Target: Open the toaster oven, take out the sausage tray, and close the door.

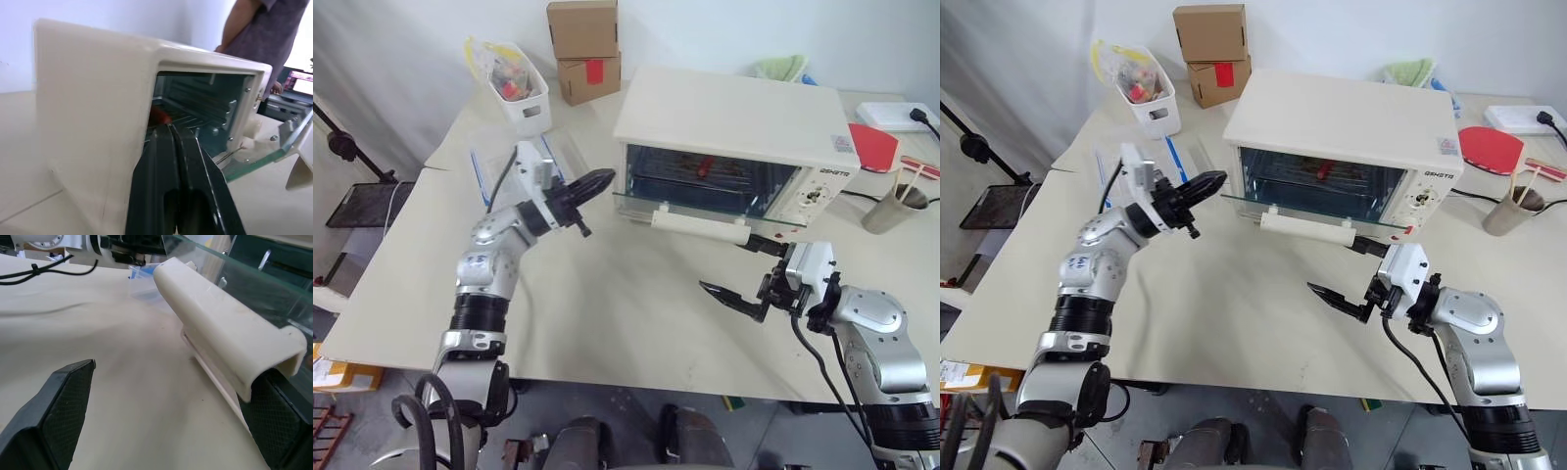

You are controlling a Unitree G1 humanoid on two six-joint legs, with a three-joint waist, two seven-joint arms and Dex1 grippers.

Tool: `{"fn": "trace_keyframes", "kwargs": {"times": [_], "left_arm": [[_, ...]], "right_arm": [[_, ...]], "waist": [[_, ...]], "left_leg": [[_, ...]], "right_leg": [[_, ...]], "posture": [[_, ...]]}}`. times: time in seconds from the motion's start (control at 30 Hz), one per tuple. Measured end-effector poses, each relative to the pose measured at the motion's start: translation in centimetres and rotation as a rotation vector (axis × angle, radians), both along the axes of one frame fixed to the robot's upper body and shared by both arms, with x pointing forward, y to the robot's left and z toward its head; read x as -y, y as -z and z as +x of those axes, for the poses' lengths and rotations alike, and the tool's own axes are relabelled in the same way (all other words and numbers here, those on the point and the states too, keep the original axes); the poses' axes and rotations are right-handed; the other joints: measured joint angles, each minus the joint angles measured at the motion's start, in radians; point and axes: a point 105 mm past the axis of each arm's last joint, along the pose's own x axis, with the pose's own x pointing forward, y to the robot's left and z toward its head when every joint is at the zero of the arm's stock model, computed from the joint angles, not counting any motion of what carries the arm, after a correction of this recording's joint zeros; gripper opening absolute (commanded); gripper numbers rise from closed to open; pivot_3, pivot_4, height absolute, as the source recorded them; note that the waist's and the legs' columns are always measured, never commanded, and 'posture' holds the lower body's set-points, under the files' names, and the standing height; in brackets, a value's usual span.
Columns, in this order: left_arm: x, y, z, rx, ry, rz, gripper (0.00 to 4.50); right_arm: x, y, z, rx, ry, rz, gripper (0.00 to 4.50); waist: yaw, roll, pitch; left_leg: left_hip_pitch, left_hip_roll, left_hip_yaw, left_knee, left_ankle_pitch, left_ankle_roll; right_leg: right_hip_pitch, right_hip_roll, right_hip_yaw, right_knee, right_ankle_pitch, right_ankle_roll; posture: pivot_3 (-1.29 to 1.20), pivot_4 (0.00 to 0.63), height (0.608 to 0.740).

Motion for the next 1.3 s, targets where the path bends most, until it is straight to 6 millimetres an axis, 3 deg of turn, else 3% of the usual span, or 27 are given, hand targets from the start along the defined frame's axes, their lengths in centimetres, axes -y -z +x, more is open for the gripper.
{"fn": "trace_keyframes", "kwargs": {"times": [0.37,0.47,0.6,0.7,0.8,0.97,1.17,1.2,1.3], "left_arm": [[2.5,1.3,-0.3,0.005,0.099,0.045,0.08],[2.8,2.0,-0.7,0.02,0.119,0.086,0.08],[2.2,4.4,-1.4,-0.004,0.116,0.139,0.08],[2.2,6.5,-1.9,-0.038,0.122,0.185,0.08],[2.0,7.2,-2.3,-0.044,0.116,0.194,0.08],[1.7,8.9,-3.2,-0.051,0.11,0.229,0.08],[1.2,9.5,-3.9,-0.045,0.081,0.245,0.08],[1.4,9.5,-4.0,-0.043,0.085,0.247,0.23],[1.0,9.6,-4.4,-0.041,0.059,0.235,0.87]], "right_arm": [[1.1,2.7,-1.6,-0.058,0.095,0.008,4.5],[3.1,4.2,-3.1,-0.086,0.216,0.01,4.5],[6.6,6.5,-5.6,-0.15,0.413,-0.006,4.5],[8.4,6.1,-6.4,-0.121,0.512,-0.023,4.5],[9.0,4.3,-6.2,-0.05,0.566,-0.022,4.5],[6.9,0.6,-4.8,0.04,0.533,-0.059,4.5],[0.4,-1.2,-1.7,0.096,0.351,-0.077,4.5],[-0.1,-1.3,-1.4,0.11,0.34,-0.087,4.5],[-1.9,-2.3,2.0,0.203,0.396,-0.135,4.5]], "waist": [[0.006,0.0,0.0],[0.009,0.0,0.0],[0.004,0.0,0.0],[-0.003,0.0,0.0],[-0.004,0.0,0.0],[-0.003,0.0,0.0],[-0.005,0.0,0.0],[-0.004,0.0,0.0],[-0.006,0.0,-0.001]], "left_leg": [[-0.002,0.0,-0.001,0.006,-0.001,0.002],[-0.002,0.0,-0.002,0.006,-0.001,0.002],[-0.002,0.0,-0.001,0.006,-0.001,0.002],[0.0,0.0,0.001,0.006,-0.001,0.002],[0.002,0.001,0.001,0.006,-0.001,0.001],[0.001,0.002,0.001,0.006,-0.002,0.0],[0.0,0.002,0.001,0.007,-0.002,0.001],[0.0,0.002,0.001,0.007,-0.002,0.001],[0.0,0.002,0.001,0.008,-0.002,0.001]], "right_leg": [[0.001,-0.001,0.0,0.0,0.001,0.002],[0.001,-0.001,0.0,0.0,0.001,0.002],[0.001,-0.001,0.001,0.0,0.001,0.002],[0.002,-0.001,0.005,0.002,0.002,0.003],[0.002,-0.003,0.01,0.002,0.001,0.002],[0.001,-0.005,0.012,0.003,0.001,0.001],[0.0,-0.005,0.011,0.003,0.001,0.001],[0.0,-0.005,0.011,0.003,0.001,0.001],[0.0,-0.005,0.01,0.003,0.001,0.001]], "posture": [[0.0,0.15,0.74],[0.0,0.15,0.74],[0.0,0.15,0.74],[0.0,0.15,0.74],[0.0,0.15,0.74],[0.0,0.15,0.74],[0.0,0.15,0.74],[0.0,0.15,0.74],[0.0,0.15,0.74]]}}
